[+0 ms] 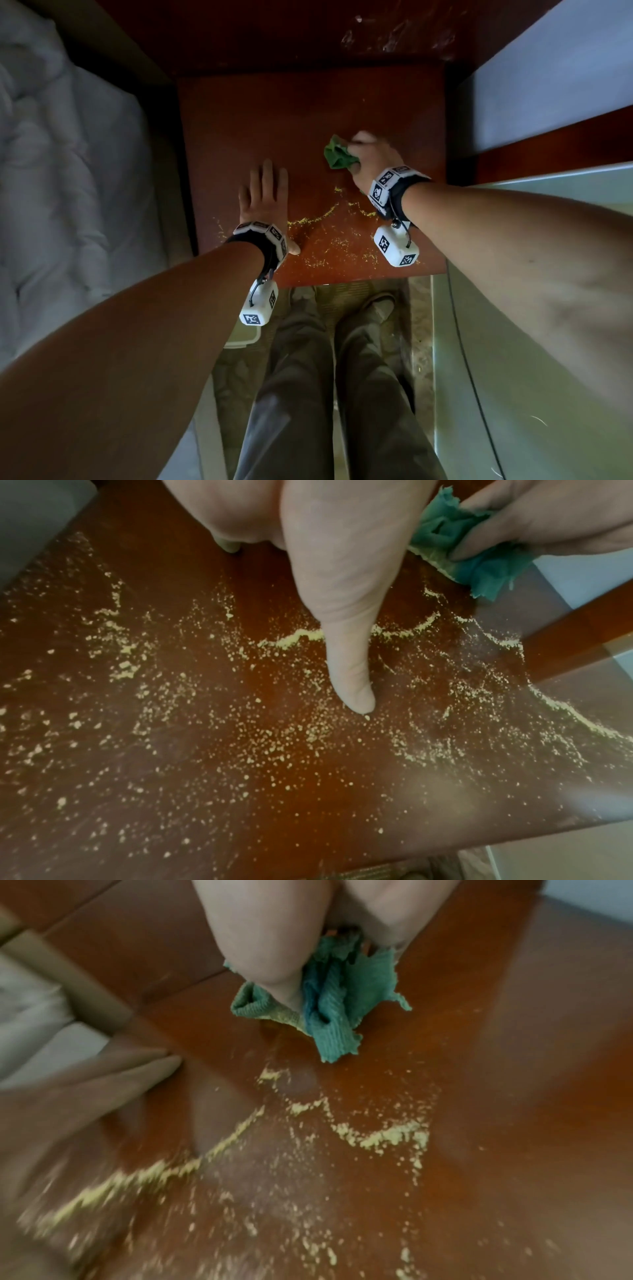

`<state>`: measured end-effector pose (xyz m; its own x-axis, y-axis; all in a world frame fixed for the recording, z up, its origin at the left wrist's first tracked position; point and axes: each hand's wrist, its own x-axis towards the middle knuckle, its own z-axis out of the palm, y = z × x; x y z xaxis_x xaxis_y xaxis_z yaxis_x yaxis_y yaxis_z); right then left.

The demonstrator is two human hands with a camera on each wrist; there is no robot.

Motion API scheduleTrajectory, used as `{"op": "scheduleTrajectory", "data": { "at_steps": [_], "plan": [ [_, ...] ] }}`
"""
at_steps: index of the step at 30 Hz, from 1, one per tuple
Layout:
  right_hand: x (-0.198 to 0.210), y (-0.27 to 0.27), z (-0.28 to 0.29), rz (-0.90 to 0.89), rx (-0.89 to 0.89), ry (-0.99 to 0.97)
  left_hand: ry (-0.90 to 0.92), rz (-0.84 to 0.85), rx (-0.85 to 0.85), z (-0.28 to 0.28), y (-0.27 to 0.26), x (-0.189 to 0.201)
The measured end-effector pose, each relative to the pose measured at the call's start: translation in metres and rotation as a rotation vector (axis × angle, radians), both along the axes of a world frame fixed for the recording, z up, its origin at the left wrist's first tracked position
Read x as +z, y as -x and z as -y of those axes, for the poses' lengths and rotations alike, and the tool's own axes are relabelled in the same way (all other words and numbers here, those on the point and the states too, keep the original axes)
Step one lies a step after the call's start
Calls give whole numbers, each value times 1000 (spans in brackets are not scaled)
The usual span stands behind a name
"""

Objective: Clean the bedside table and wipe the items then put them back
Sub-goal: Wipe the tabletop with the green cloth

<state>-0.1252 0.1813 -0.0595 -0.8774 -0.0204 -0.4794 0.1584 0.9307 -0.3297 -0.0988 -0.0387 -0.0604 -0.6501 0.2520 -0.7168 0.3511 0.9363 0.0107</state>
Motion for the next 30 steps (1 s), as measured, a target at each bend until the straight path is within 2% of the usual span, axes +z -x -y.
{"op": "scheduleTrajectory", "data": {
  "at_steps": [3,8,10,11,13,16,18,24,30],
  "plan": [
    [3,-6,14,54,88,43,14,-10,-2,-1,1,-1],
    [5,-43,34,146,333,67,18,-1,10,-3,1,-1],
    [6,-49,36,231,394,70,24,0,18,-3,2,0],
    [7,-49,35,282,389,79,28,0,19,-4,2,0],
    [12,-46,29,329,251,120,31,-6,20,-4,2,0],
    [18,-37,6,181,34,145,18,-11,27,-3,1,-1],
    [20,-29,-15,83,-39,84,6,-7,29,-2,1,-1],
    [8,-26,-58,7,-125,-39,-3,1,32,-2,1,0],
    [0,-62,-33,-34,-76,-26,-11,-16,23,-2,0,2]
  ]
}}
